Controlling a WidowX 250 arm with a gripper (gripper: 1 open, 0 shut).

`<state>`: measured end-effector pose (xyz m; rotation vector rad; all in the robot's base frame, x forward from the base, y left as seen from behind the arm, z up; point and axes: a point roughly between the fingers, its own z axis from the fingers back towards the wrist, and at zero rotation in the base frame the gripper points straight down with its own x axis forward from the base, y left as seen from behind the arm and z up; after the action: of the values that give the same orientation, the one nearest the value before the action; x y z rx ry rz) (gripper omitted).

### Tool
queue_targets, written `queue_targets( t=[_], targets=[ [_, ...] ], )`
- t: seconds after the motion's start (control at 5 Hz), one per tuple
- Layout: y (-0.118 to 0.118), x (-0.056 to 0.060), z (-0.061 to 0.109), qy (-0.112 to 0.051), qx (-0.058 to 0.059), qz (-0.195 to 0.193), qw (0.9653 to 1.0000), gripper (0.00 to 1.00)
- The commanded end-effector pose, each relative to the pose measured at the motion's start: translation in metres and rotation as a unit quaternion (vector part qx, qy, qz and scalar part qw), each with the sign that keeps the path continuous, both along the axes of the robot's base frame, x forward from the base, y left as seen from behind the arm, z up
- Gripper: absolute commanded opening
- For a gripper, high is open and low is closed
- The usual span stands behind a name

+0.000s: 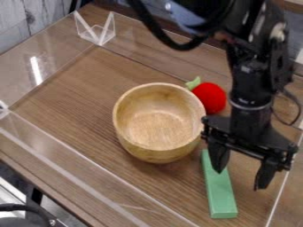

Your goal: Remove the green block from the brown bowl and put it on the table

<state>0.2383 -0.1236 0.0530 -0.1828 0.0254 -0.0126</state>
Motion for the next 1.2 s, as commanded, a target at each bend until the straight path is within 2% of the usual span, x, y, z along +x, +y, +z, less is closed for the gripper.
queue_targets(
  t=[0.0,0.2,0.4,0.6,1.0],
  targets=[
    [0.013,-0.001,0.004,-0.012,-0.004,-0.004,0.9999,1.0],
    [0.026,-0.007,0.006,-0.013,-0.004,-0.009,0.9999,1.0],
    [0.016,0.008,0.004,-0.016,-0.006,-0.019,0.9997,0.0],
    [0.01,0.019,0.0,-0.018,-0.006,-0.027,0.9995,1.0],
    [-0.005,0.016,0.004,-0.016,-0.004,-0.016,0.9997,1.0]
  ],
)
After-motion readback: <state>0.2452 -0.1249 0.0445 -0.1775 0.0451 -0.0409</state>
